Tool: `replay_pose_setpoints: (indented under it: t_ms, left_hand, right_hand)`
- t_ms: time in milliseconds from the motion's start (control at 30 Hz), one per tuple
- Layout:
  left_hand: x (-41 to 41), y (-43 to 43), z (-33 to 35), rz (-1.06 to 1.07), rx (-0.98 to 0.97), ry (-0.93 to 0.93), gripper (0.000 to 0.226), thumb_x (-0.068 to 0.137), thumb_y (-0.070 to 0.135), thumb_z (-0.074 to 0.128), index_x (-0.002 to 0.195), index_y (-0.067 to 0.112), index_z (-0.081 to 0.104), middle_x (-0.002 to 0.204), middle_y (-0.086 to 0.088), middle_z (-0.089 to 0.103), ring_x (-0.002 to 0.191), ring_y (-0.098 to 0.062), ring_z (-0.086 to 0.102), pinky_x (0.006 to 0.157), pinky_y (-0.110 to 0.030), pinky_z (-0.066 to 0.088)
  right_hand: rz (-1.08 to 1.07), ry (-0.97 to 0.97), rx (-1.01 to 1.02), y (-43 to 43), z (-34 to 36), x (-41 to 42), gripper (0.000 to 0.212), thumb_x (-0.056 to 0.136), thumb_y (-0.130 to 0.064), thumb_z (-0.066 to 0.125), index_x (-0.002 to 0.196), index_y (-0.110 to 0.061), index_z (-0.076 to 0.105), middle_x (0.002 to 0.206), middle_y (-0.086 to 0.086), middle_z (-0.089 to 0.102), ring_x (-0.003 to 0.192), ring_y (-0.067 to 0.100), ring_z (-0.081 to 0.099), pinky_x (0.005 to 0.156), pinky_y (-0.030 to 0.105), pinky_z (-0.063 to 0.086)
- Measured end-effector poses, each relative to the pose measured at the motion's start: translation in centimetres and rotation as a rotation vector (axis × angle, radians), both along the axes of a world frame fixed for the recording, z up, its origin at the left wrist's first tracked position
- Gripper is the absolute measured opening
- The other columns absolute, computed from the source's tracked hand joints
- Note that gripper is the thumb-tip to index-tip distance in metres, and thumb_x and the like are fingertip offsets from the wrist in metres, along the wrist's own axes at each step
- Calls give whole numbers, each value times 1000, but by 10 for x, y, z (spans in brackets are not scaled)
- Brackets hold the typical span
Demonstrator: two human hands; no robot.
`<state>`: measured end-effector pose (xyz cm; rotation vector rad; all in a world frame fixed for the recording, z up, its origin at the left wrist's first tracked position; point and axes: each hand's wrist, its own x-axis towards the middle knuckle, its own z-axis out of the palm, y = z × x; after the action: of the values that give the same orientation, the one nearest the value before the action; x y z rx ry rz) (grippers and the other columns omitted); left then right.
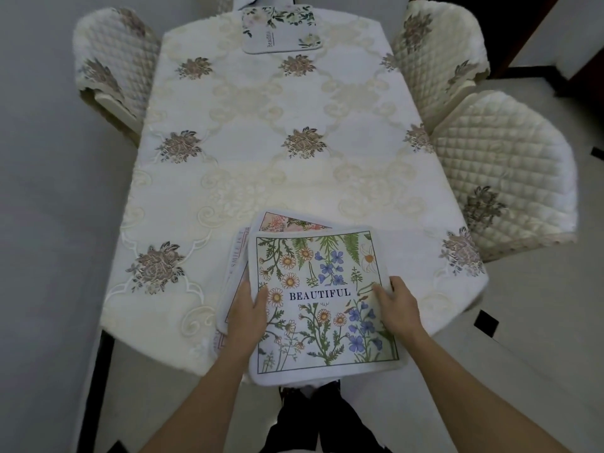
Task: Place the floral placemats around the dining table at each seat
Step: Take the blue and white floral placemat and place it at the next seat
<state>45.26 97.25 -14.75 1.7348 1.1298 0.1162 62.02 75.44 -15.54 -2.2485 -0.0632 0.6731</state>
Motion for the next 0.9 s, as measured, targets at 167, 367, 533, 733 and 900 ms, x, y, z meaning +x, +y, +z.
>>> replay_pose_setpoints:
  t_ms: [167,367,533,733,900]
  left_hand:
    - [8,3,10,-3,13,-60,39,105,26,42,144,22,45,126,8,56,116,-13,52,95,-29,39]
    - [27,20,41,13,61,-155,37,104,30,47,137,16,53,127,0,64,117,-20,60,98,-36,48]
    - [48,31,83,34,43,-257,38,104,28,47,138,10,49,131,3,57,121,-16,53,98,-27,40]
    - [68,40,123,36,31,-348,42,104,37,46,138,13,50,135,-6,60,124,-24,56,109,-48,43]
    - [69,40,135,39,69,-362,39,104,34,46,135,11,51,129,-8,63,120,-26,59,105,-51,46]
  right_hand:
    - [41,-16,23,2,14,7,21,104,-29,46,108,-8,50,101,7,63,92,26,59,77,38,48]
    - [-17,-64,156,13,51,37,20,101,-31,51,110,-15,59,104,1,69,96,22,67,87,43,56]
    - [-65,-95,256,22,92,60,21,98,-35,53,110,-19,62,102,-2,73,91,19,70,85,47,58]
    - [-62,-177,331,31,139,82,20,99,-35,53,108,-19,61,102,0,72,92,21,69,86,49,57]
    - [-35,-181,364,34,148,86,19,100,-33,52,108,-18,60,102,0,72,91,21,70,86,48,57]
